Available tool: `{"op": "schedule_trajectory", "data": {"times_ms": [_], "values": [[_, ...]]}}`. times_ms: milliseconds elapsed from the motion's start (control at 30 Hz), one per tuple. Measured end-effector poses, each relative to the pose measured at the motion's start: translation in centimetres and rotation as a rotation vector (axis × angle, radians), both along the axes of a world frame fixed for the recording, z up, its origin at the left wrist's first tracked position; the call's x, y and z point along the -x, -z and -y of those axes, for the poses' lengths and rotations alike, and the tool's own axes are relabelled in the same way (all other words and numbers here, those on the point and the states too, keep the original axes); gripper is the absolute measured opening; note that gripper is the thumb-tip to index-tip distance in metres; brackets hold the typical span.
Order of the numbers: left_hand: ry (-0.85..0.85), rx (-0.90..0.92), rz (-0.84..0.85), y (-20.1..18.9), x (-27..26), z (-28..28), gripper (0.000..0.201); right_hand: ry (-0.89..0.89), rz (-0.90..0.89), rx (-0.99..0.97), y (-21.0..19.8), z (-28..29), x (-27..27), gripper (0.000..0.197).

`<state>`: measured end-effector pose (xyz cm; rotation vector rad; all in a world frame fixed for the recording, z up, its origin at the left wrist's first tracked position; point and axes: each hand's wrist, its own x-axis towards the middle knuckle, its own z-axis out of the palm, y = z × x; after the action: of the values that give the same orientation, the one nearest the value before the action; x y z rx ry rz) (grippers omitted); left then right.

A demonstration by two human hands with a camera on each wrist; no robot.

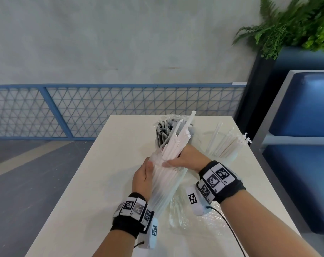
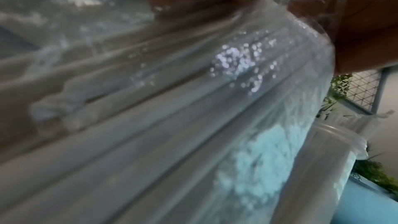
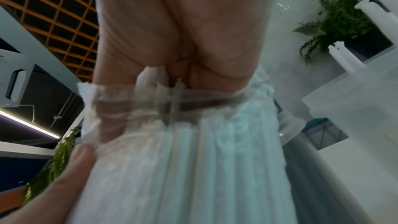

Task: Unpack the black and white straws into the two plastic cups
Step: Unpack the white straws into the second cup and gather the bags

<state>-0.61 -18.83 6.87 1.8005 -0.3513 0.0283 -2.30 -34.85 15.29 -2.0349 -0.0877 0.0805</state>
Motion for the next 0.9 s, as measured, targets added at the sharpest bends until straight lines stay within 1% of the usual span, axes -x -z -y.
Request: {"op": "schedule_trajectory", "data": {"times_ms": [67, 100, 167, 200, 233, 367, 433, 500, 567, 600, 667, 733, 800, 900], "values": [[-0.004, 0.009, 0.014, 0.2, -0.1, 0.1, 0.060, -0.033, -0.006, 0.055, 0.2, -0.4, -0.1, 0.030], [-0.005, 0.011, 0.022, 0.1, 0.0, 0.1, 0.057, -0.027, 0.007, 0.087, 0.3, -0.7, -0.2, 0.034], [-0.007, 0.008, 0.036, -0.2, 0.0, 0.0, 0.040, 0.000, 0.034, 0.137, 0.6, -1.4, -0.3, 0.043], [0.002, 0.002, 0.038, -0.3, 0.1, 0.1, 0.035, 0.017, 0.042, 0.142, 0.6, -1.7, -0.3, 0.044], [0.017, -0.004, 0.039, -0.5, 0.1, 0.0, 0.034, 0.024, 0.042, 0.143, 0.5, -2.0, -0.3, 0.043], [0.077, 0.006, 0.055, -0.7, -0.2, -0.2, 0.042, 0.015, 0.014, 0.103, 0.4, -2.2, -0.4, 0.036], [0.081, 0.029, 0.063, -0.7, -0.4, -0.2, 0.046, 0.005, 0.026, 0.088, 0.4, -2.4, -0.4, 0.032], [0.080, 0.041, 0.063, -0.7, -0.4, -0.1, 0.048, 0.011, 0.054, 0.073, 0.8, -2.4, -0.6, 0.023], [0.072, 0.031, 0.060, -0.6, -0.4, 0.1, 0.048, 0.064, 0.081, 0.031, 1.4, -2.8, -0.7, 0.015], [0.059, 0.013, 0.060, -0.6, -0.3, 0.2, 0.045, 0.102, 0.096, 0.016, 1.8, -3.0, -0.8, 0.016], [0.013, -0.034, 0.056, -0.6, -0.2, 0.3, 0.039, 0.171, 0.103, 0.004, 2.2, -3.2, -1.0, 0.024], [-0.041, -0.055, 0.038, -0.3, -0.3, 0.3, 0.039, 0.243, 0.092, -0.037, 2.0, -3.1, -1.2, 0.017], [-0.079, -0.054, 0.034, 0.0, -0.5, 0.1, 0.043, 0.298, 0.097, -0.140, 1.4, -2.5, -1.3, 0.009], [-0.111, -0.035, 0.010, -0.1, -0.7, -0.3, 0.044, 0.375, 0.154, -0.328, -0.5, -1.0, -1.5, 0.013]]}}
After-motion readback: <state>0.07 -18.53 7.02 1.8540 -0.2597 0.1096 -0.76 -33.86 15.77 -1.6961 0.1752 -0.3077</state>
